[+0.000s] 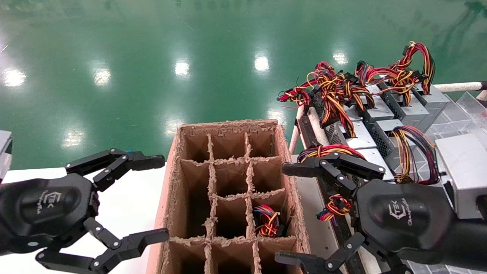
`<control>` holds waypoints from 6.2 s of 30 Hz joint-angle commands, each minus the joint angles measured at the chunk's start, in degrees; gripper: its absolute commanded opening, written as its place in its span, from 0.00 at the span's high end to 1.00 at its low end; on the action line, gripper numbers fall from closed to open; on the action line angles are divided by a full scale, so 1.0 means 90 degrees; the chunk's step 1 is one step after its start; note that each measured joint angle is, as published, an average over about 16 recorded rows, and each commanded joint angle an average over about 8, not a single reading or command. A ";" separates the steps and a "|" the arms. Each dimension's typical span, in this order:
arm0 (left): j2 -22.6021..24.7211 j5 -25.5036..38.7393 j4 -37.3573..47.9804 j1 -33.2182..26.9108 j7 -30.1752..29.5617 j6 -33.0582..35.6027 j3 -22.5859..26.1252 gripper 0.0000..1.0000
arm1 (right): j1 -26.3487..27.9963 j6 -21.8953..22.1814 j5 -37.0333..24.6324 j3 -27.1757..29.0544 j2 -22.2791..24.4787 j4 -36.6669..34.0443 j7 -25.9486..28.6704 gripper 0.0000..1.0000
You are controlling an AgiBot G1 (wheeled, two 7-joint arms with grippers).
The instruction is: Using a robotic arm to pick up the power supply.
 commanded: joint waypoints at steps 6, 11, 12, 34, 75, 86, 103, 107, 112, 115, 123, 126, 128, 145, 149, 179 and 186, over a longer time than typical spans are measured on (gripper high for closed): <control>0.0000 0.0000 0.0000 0.0000 0.0000 0.0000 0.0000 0.00 | 0.0000 0.0000 0.0000 0.0000 0.0000 0.0000 0.0000 0.00; 0.0000 0.0000 0.0000 0.0000 0.0000 0.0000 0.0000 0.00 | 0.0000 0.0000 0.0000 0.0000 0.0000 0.0000 0.0000 0.00; 0.0000 0.0000 0.0000 0.0000 0.0000 0.0000 0.0000 0.00 | 0.0000 0.0000 0.0000 0.0000 0.0000 0.0000 0.0000 0.00; 0.0000 0.0000 0.0000 0.0000 0.0000 0.0000 0.0000 1.00 | 0.0119 -0.0028 -0.0348 -0.0128 0.0052 0.0012 0.0000 0.00; 0.0000 0.0000 0.0000 0.0000 0.0000 0.0000 0.0000 1.00 | 0.2133 -0.0446 -0.3139 -0.2004 -0.1491 -0.2690 -0.0767 1.00; 0.0000 0.0000 0.0000 0.0000 0.0000 0.0000 0.0000 1.00 | 0.2264 -0.0454 -0.3056 -0.2146 -0.1529 -0.3166 -0.1180 1.00; 0.0000 0.0000 0.0000 0.0000 0.0000 0.0000 0.0000 1.00 | 0.2436 -0.0465 -0.2888 -0.2415 -0.1464 -0.3322 -0.1275 1.00; 0.0000 0.0000 0.0000 0.0000 0.0000 0.0000 0.0000 1.00 | 0.2503 -0.0461 -0.2869 -0.2486 -0.1429 -0.3232 -0.1236 1.00; 0.0000 0.0000 0.0000 0.0000 0.0000 0.0000 0.0000 1.00 | 0.2589 -0.0449 -0.2841 -0.2561 -0.1372 -0.3077 -0.1163 1.00; 0.0000 0.0000 0.0000 0.0000 0.0000 0.0000 0.0000 1.00 | 0.2649 -0.0449 -0.2806 -0.2593 -0.1320 -0.2956 -0.1092 1.00; 0.0000 0.0000 0.0000 0.0000 0.0000 0.0000 0.0000 1.00 | 0.2852 -0.0448 -0.2589 -0.2595 -0.1071 -0.2492 -0.0855 1.00; 0.0000 0.0000 0.0000 0.0000 0.0000 0.0000 0.0000 1.00 | 0.2971 -0.0429 -0.2528 -0.2575 -0.0951 -0.2239 -0.0788 1.00; 0.0000 0.0000 0.0000 0.0000 0.0000 0.0000 0.0000 1.00 | 0.3057 -0.0409 -0.2503 -0.2556 -0.0871 -0.2059 -0.0751 1.00; 0.0000 0.0000 0.0000 0.0000 0.0000 0.0000 0.0000 1.00 | 0.3821 -0.0137 -0.2294 -0.2166 -0.0391 -0.0714 -0.0544 1.00; 0.0000 0.0000 0.0000 0.0000 0.0000 0.0000 0.0000 1.00 | 0.4084 -0.0063 -0.2312 -0.2051 -0.0313 -0.0393 -0.0493 1.00; 0.0000 0.0000 0.0000 0.0000 0.0000 0.0000 0.0000 1.00 | 0.5300 0.0732 -0.2568 -0.0945 0.0883 -0.0636 -0.1249 1.00; 0.0000 0.0000 0.0000 0.0000 0.0000 0.0000 0.0000 1.00 | 0.5523 0.0642 -0.2711 -0.0800 0.1377 -0.1025 -0.1353 1.00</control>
